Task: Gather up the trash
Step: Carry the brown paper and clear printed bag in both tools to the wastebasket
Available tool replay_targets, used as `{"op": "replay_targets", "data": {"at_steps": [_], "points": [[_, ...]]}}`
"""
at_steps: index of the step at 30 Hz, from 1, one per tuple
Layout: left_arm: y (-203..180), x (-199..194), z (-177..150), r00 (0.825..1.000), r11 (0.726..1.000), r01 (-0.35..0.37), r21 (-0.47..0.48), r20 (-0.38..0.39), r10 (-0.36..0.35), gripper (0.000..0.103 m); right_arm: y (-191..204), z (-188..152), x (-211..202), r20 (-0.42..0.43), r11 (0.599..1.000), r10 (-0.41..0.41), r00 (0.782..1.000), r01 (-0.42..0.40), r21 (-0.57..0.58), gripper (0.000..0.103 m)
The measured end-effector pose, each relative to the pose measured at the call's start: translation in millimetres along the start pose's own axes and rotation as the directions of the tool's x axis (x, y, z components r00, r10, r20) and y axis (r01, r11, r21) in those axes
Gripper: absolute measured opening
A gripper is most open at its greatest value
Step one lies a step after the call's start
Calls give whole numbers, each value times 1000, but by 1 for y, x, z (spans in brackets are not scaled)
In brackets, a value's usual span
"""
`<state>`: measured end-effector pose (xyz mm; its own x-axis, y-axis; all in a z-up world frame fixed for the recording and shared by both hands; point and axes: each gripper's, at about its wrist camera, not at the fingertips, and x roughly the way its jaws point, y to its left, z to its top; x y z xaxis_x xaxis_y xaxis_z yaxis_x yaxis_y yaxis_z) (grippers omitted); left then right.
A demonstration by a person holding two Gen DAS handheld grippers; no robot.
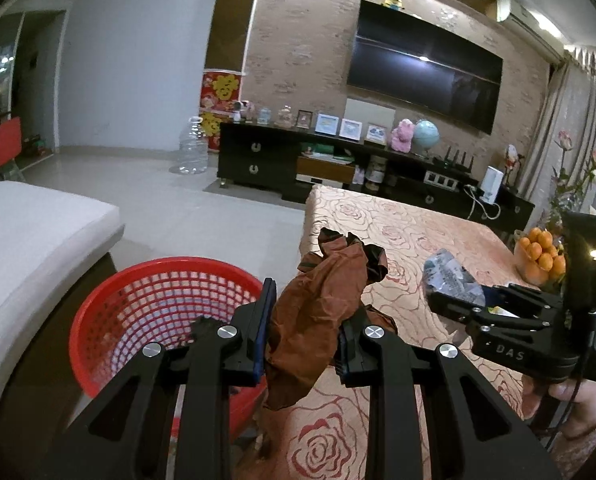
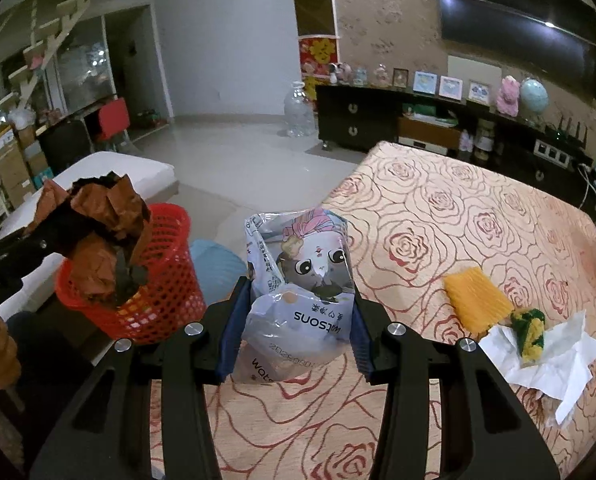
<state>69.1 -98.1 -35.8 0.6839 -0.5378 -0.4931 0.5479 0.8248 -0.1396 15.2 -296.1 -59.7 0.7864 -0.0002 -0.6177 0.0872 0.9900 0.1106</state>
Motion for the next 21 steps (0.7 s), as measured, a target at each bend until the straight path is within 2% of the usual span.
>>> {"op": "replay_targets", "data": {"at_steps": [21], "points": [[36,-36,5,991,989,-124,-75,36,127,24,40,13,-22,58,997,61,996,-59,-43,44]]}}
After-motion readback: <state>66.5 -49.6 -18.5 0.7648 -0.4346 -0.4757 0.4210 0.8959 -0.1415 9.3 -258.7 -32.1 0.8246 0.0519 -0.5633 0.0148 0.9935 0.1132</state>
